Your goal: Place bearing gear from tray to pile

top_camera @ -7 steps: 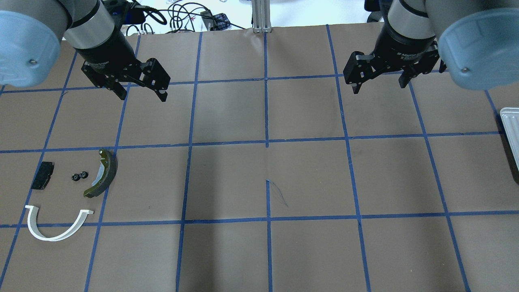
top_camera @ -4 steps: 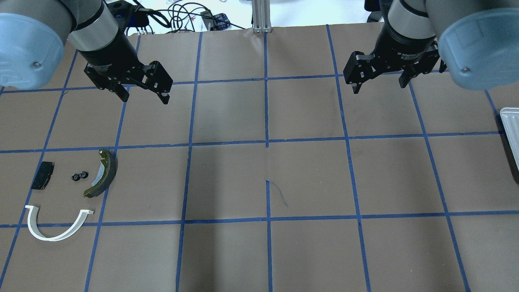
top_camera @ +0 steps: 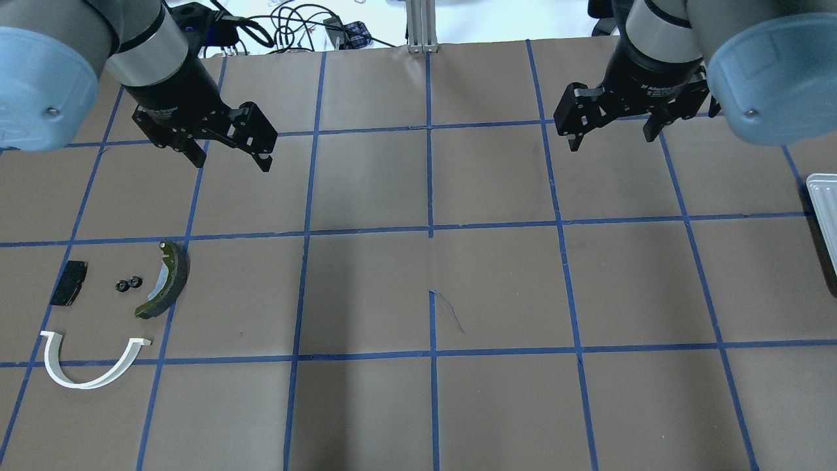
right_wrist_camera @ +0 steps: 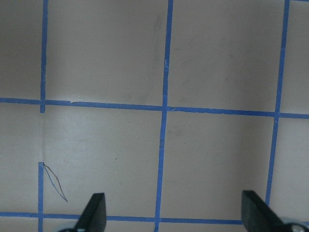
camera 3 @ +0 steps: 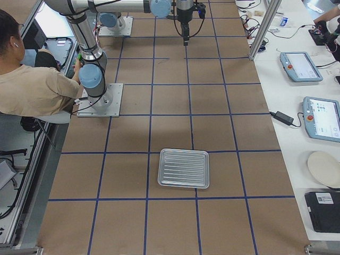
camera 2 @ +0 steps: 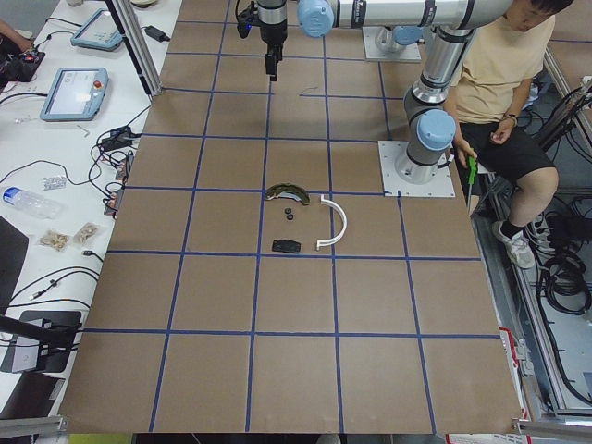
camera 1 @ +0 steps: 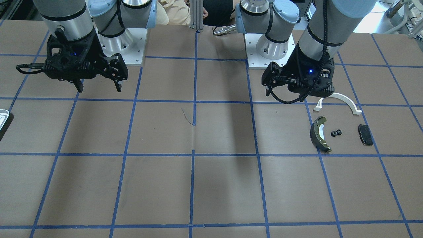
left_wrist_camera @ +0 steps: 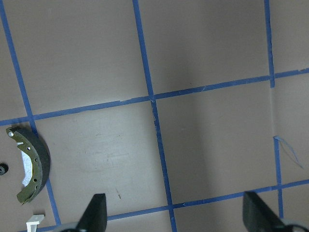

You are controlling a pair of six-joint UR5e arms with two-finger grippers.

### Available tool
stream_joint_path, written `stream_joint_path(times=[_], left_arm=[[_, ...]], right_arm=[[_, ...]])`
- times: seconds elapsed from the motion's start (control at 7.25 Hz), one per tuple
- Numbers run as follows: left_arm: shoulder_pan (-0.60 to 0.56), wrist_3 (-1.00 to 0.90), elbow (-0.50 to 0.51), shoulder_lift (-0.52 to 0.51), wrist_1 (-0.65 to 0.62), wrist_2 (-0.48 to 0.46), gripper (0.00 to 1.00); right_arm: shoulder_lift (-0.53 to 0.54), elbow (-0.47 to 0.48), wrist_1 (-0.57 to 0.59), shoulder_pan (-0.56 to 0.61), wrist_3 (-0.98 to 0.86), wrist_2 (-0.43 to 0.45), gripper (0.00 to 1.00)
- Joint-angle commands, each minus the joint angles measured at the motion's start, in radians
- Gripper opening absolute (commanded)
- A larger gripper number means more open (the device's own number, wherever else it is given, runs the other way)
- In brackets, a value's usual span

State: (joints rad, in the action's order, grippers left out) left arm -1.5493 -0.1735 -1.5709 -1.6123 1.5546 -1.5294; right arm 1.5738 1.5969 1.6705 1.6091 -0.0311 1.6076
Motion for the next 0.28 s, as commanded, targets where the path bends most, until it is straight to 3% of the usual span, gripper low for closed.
stream_joint_path(times=[0.0, 0.14], left_arm=[[0.000, 0.000, -0.003, 0.008, 0.010, -0.002, 1.00], [0.000, 0.000, -0.001, 0.009, 0.018, -0.003, 1.00]], right_arm=[[0.000, 0.000, 0.000, 0.000, 0.000, 0.000, 1.00], [0.000, 0.000, 0.000, 0.000, -0.001, 0.000, 1.00]])
